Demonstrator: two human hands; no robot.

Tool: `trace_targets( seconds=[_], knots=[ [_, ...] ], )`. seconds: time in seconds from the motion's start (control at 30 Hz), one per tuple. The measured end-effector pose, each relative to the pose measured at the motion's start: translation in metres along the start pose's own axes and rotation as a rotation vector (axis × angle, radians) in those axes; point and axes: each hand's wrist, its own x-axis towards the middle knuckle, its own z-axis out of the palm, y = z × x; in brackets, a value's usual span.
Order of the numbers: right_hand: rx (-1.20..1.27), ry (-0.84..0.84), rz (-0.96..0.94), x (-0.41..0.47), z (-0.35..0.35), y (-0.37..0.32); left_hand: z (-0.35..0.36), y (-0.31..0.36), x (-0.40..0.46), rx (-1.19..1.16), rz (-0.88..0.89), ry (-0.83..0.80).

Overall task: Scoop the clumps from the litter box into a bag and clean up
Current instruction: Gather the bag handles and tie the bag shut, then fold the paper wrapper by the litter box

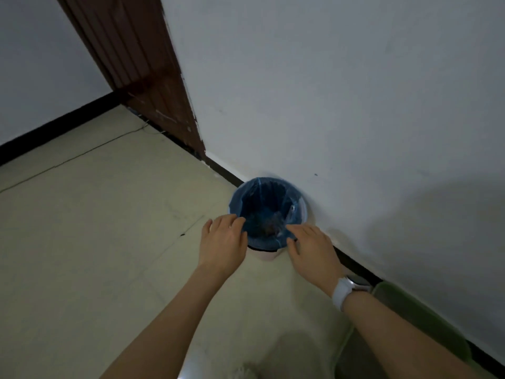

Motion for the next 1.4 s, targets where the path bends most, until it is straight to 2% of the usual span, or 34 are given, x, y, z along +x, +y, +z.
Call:
trace_targets(
  seconds=[0.2, 0.3, 0.47, 0.67, 1.03, 1.17, 1.4],
  knots=[
    [-0.123, -0.046, -0.214, -0.03, -0.101, -0.145, -0.165, -0.035, -0.08, -0.123, -0.317, 0.009],
    [-0.091, -0.203, -0.274, -0.043, -0.127, -0.218, -0.231, -0.058, -0.135, -0.139, -0.483, -0.006],
    [0.098, -0.264, -0.229, -0.058, -0.12, -0.325, -0.304, -0.117, -0.224, -0.226, -0.717, 0.066],
    [0.173, -0.317, -0.309, -0.052, -0.079, -0.433, -0.336, -0.204, -0.277, -0.24, -0.897, 0.108],
    [0.043, -0.411, -0.519, 0.049, -0.007, -0.565, -0.357, -0.339, -0.236, -0.2, -1.004, 0.049],
    [0.004, -0.473, -0.582, 0.122, 0.031, -0.638, -0.374, -0.425, -0.203, -0.195, -1.041, 0.012],
    [-0.092, -0.577, -0.722, 0.255, 0.085, -0.786, -0.445, -0.585, -0.109, -0.232, -1.141, 0.054]
  ],
)
